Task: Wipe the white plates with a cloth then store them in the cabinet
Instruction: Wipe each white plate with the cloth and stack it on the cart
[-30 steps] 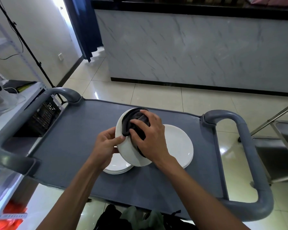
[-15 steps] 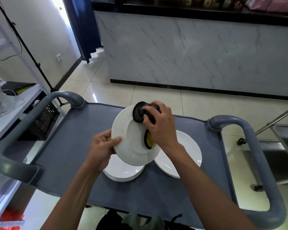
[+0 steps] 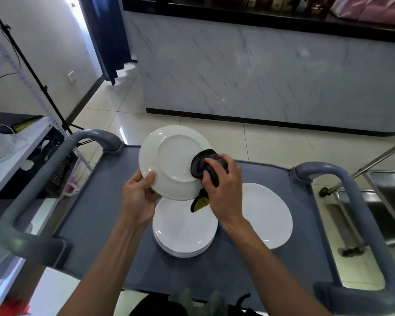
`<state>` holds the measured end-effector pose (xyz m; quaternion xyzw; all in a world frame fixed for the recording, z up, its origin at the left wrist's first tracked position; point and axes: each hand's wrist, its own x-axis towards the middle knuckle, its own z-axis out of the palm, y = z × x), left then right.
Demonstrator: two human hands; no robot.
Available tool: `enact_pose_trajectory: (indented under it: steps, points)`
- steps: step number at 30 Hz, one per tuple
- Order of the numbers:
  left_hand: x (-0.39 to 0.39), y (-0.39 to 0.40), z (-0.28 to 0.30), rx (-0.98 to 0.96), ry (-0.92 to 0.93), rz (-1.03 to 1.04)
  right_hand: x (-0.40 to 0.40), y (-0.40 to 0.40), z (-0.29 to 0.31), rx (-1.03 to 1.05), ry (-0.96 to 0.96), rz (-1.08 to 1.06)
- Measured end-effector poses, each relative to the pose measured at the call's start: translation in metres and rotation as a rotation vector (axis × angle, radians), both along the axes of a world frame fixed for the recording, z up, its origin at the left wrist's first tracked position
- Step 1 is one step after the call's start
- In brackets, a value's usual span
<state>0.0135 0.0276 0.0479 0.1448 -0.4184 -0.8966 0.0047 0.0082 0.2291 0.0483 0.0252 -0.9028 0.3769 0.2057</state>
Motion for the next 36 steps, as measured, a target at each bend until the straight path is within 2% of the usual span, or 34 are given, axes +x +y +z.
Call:
enact_pose_trajectory:
  steps: [6,10,17,26,31,36]
  points:
    - [-0.015,-0.002,0.005,0.006,-0.014,0.0,0.017,-0.045,0.003,0.182,0.17,0.017]
    - [-0.018,-0.006,0.007,-0.007,-0.015,-0.04,0.025,-0.056,0.0,0.261,0.209,0.041]
    - [-0.02,-0.021,0.005,-0.025,-0.001,-0.102,0.029,-0.035,-0.002,0.181,0.123,-0.072]
    - [-0.01,-0.044,0.002,-0.103,0.034,-0.321,0.007,-0.001,0.017,0.023,0.019,-0.193]
    - [0.0,-0.05,-0.003,-0.203,0.072,-0.451,-0.004,0.001,0.029,0.074,-0.013,-0.181]
    - [0.003,-0.053,-0.004,-0.29,0.1,-0.497,-0.006,-0.022,0.039,0.148,0.022,-0.135]
